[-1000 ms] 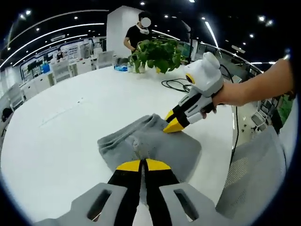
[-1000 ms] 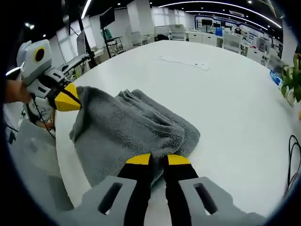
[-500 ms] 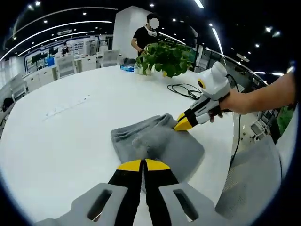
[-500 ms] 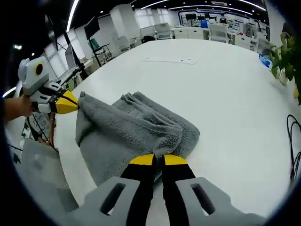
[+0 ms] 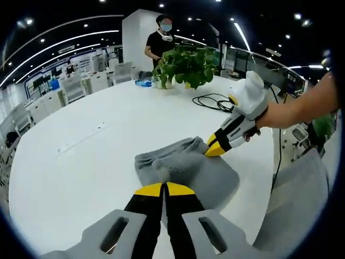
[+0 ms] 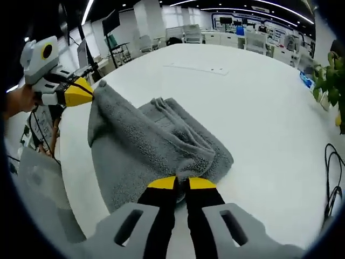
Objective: Fold the towel on the table until its edges align and the towel forms a compact rectangular stack.
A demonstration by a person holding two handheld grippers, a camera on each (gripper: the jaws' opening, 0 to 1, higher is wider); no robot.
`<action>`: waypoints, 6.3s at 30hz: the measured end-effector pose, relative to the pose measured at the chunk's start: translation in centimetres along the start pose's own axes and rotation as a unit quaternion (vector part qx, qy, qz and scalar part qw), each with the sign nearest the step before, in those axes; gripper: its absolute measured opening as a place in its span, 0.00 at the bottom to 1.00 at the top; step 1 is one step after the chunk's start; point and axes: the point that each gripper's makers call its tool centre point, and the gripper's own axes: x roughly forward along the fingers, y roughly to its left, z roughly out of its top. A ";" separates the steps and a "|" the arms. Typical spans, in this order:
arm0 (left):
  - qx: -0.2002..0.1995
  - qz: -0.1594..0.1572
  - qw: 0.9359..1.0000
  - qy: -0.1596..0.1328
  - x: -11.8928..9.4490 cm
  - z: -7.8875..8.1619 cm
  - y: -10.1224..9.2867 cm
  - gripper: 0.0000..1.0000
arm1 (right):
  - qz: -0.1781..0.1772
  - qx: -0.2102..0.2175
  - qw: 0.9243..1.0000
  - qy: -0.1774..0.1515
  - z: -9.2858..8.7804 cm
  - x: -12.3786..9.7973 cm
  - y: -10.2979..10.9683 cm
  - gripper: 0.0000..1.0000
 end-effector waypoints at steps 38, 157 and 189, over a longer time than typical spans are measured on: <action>-0.018 -0.002 1.000 0.010 -1.2 -0.4 0.2 0.01 | 0.099 -0.155 0.983 0.007 -3.7 1.1 12.0 0.09; -0.095 0.017 0.995 0.010 -0.3 -7.7 -2.5 0.22 | 0.105 -0.151 0.983 -0.005 6.4 4.3 7.1 0.00; -0.114 0.002 0.993 0.030 2.4 -7.2 -1.3 0.25 | 0.013 -0.040 0.999 -0.036 3.2 0.4 1.8 0.31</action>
